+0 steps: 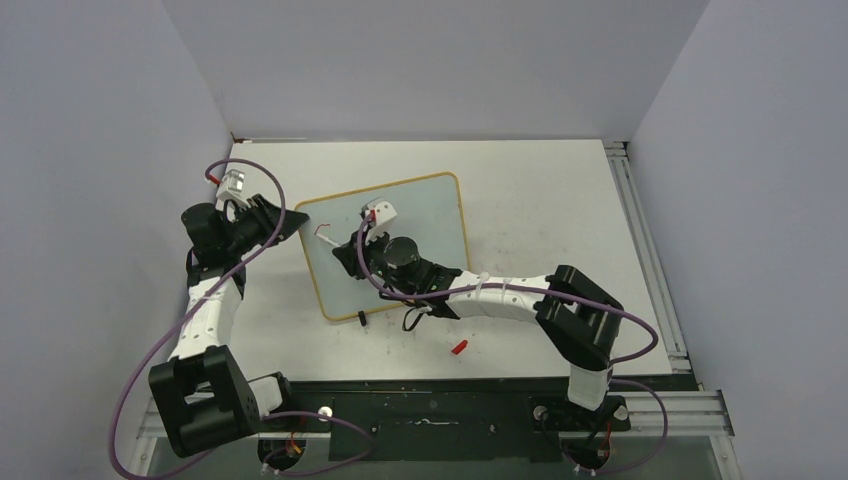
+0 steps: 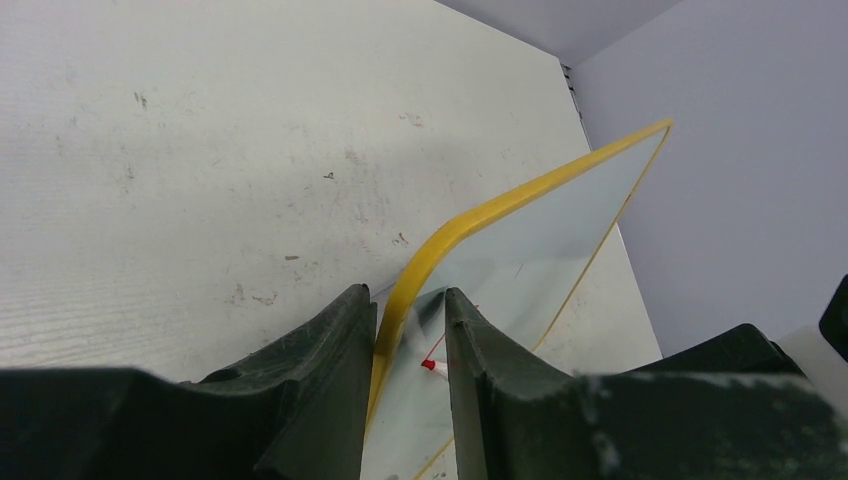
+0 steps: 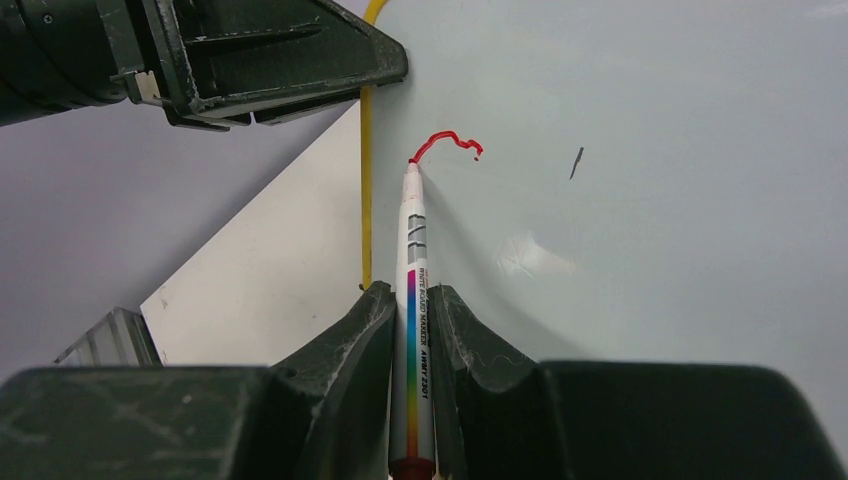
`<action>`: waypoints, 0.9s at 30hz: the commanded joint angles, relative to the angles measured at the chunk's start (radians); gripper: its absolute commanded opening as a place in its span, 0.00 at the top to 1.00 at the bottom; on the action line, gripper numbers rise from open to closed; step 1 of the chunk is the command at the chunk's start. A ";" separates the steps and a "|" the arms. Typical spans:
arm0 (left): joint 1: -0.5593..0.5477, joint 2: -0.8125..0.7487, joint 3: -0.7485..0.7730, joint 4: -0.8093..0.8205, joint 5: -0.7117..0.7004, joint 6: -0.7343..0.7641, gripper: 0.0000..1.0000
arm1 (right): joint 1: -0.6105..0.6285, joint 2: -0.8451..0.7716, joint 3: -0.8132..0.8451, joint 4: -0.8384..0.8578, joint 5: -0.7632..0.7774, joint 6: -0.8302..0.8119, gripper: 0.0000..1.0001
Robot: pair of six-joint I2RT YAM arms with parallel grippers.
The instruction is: Write a sentence on the whiteboard
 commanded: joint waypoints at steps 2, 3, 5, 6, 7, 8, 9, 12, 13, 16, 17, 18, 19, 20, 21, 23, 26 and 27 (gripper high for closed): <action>-0.005 -0.005 0.012 0.030 0.028 0.013 0.71 | 0.007 0.006 -0.018 -0.002 0.017 0.005 0.95; -0.005 -0.004 0.012 0.029 0.029 0.013 0.71 | 0.009 0.005 -0.024 -0.004 0.019 0.004 0.95; -0.004 -0.004 0.012 0.029 0.029 0.012 0.71 | 0.012 0.002 -0.033 -0.008 0.019 0.004 0.95; -0.003 -0.005 0.012 0.028 0.029 0.012 0.71 | 0.013 0.001 -0.039 -0.011 0.019 0.005 0.95; -0.004 -0.004 0.013 0.028 0.028 0.012 0.71 | 0.015 0.000 -0.045 -0.011 0.021 0.005 0.95; -0.004 -0.004 0.013 0.028 0.029 0.013 0.71 | 0.017 -0.002 -0.052 -0.012 0.024 0.006 0.95; -0.004 -0.004 0.011 0.028 0.029 0.013 0.71 | 0.018 -0.004 -0.056 -0.012 0.027 0.005 0.95; -0.004 -0.005 0.012 0.028 0.029 0.012 0.71 | 0.022 -0.011 -0.070 -0.014 0.034 0.007 0.95; -0.004 -0.006 0.012 0.028 0.029 0.013 0.71 | 0.024 -0.014 -0.075 -0.014 0.039 0.006 0.95; -0.004 -0.006 0.012 0.025 0.026 0.014 0.72 | 0.028 -0.024 -0.088 -0.019 0.056 0.005 0.95; -0.004 -0.006 0.012 0.025 0.026 0.016 0.72 | 0.029 -0.029 -0.097 -0.020 0.064 0.005 0.95; -0.004 -0.005 0.012 0.024 0.026 0.016 0.72 | 0.030 -0.036 -0.104 -0.021 0.074 0.005 0.95; -0.003 -0.007 0.012 0.024 0.025 0.016 0.72 | 0.029 -0.043 -0.109 -0.024 0.085 0.004 0.95; -0.004 -0.007 0.013 0.022 0.024 0.017 0.72 | 0.029 -0.050 -0.115 -0.025 0.094 0.004 0.95; -0.003 -0.008 0.014 0.021 0.022 0.019 0.72 | 0.029 -0.057 -0.121 -0.027 0.105 0.004 0.95; -0.004 -0.008 0.014 0.019 0.022 0.021 0.73 | 0.029 -0.070 -0.131 -0.030 0.120 0.001 0.95; -0.004 -0.009 0.015 0.015 0.021 0.022 0.73 | 0.029 -0.090 -0.146 -0.035 0.140 -0.002 0.95; -0.003 -0.008 0.015 0.015 0.021 0.023 0.73 | 0.030 -0.095 -0.149 -0.036 0.143 -0.003 0.95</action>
